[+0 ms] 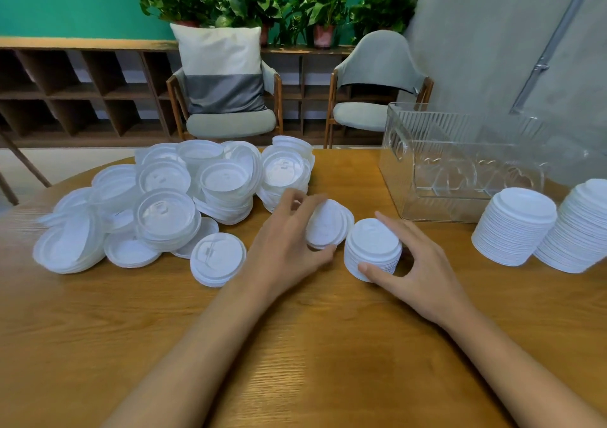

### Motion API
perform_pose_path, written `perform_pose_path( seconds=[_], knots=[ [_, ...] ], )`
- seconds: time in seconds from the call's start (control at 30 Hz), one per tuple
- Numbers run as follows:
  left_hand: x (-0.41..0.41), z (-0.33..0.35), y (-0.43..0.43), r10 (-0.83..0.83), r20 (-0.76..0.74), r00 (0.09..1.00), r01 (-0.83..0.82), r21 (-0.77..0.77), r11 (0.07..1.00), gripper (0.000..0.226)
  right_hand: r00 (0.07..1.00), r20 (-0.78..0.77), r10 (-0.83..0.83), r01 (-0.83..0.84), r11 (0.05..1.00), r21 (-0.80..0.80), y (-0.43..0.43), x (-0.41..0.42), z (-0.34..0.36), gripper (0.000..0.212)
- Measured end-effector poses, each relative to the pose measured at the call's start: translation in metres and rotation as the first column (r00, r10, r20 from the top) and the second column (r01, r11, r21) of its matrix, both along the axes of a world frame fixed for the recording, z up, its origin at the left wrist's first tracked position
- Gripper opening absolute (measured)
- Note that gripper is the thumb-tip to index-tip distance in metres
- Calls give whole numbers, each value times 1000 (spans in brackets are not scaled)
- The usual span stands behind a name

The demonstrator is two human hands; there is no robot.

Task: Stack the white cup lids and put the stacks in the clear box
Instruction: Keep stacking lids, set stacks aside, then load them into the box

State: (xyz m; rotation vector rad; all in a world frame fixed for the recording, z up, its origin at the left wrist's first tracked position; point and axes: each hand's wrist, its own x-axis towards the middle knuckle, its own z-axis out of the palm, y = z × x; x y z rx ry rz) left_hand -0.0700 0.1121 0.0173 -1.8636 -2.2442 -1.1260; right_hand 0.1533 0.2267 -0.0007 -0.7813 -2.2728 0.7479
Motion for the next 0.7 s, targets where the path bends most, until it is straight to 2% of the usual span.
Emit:
perform_pose_path(
  seconds=[0.17,0.43,0.63,0.7],
  knots=[
    [2,2,-10,-35,243,969,12,94,996,76,1000,0,26,-26,1000,2,-8,-5,1,89],
    [20,4,-8,-122,290,949,98,95,991,60,993,-8,118,-117,993,33,-13,-4,3,97],
    [33,-6,-2,-77,311,947,67,42,997,65,977,-6,214,-213,972,104,-9,-5,-2,84],
    [34,-8,-3,-110,328,938,97,56,994,67,975,-26,219,-215,971,101,-7,-4,-3,80]
  ],
)
